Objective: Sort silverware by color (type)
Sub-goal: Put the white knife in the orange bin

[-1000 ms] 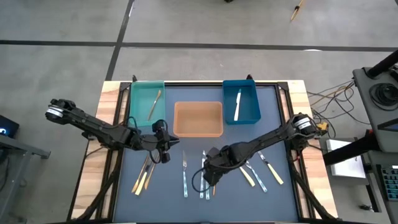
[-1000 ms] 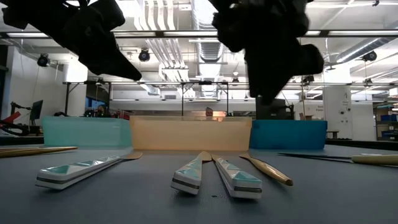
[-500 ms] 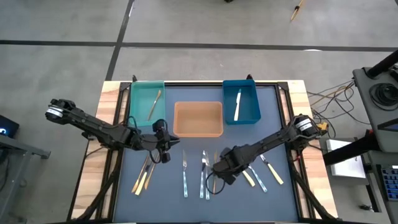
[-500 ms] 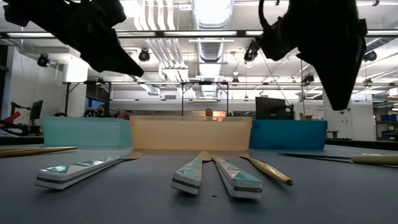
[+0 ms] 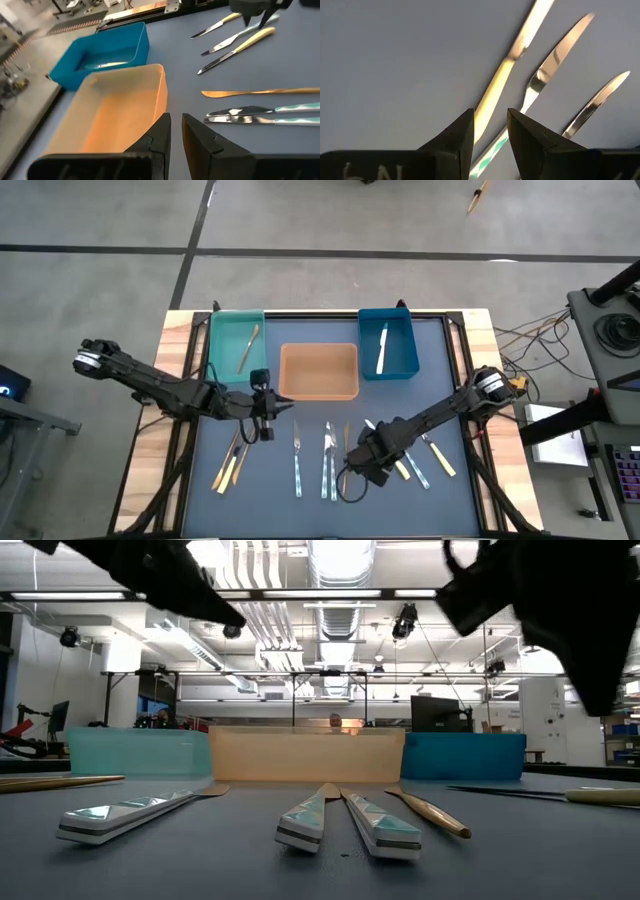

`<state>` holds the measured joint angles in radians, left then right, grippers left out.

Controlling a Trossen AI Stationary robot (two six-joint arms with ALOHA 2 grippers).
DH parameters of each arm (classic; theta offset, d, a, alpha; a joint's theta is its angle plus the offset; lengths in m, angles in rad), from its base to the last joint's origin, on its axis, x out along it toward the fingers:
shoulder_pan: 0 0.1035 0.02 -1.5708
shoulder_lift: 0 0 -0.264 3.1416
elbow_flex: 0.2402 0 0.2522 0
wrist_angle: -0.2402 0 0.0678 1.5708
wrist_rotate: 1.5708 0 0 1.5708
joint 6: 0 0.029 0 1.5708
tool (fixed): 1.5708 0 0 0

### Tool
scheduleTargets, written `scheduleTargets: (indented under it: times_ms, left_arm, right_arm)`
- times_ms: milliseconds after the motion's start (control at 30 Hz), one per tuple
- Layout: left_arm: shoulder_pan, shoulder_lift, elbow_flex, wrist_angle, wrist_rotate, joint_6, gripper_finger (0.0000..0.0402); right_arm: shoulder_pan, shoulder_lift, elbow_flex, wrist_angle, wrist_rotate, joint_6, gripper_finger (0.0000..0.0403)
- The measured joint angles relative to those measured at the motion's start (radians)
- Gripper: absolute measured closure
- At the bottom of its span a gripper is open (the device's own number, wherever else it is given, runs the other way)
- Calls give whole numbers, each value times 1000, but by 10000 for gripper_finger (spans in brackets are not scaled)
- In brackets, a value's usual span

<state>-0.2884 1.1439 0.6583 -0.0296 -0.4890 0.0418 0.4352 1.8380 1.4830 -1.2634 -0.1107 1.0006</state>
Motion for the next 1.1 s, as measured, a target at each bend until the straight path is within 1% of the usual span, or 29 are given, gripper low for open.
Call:
scheduleTargets:
  times_ms: [100,267,400,567,667,767,867,967,1033,1067,1100]
  left_arm:
    - [2,0,41,-28,-1,47,372]
    - [2,0,86,-33,-1,108,372]
    - [2,0,99,-38,-1,122,372]
    - [2,0,99,-54,0,93,372]
    - [2,0,99,-95,0,38,372]
    - [2,0,99,-162,0,-30,372]
    - [2,0,99,-253,1,-132,372]
    - [2,0,99,-357,6,-278,372]
    - [2,0,99,-440,49,-405,372]
    - [2,0,99,-478,96,-479,372]
    - [2,0,99,-509,167,-557,372]
  right_arm:
    - [31,-15,-11,-4,-28,-3,298]
    - [72,-52,-49,-6,-28,25,315]
    - [89,-102,-99,-2,-8,54,334]
    - [91,-196,-192,48,58,61,354]
    - [88,-264,-252,121,116,63,365]
    - [80,-326,-309,209,150,65,371]
    - [69,-379,-366,296,183,66,372]
    - [57,-419,-418,378,224,64,372]
    - [51,-434,-445,407,267,52,372]
    - [49,-440,-456,418,295,29,372]
    - [48,-444,-465,428,324,2,372]
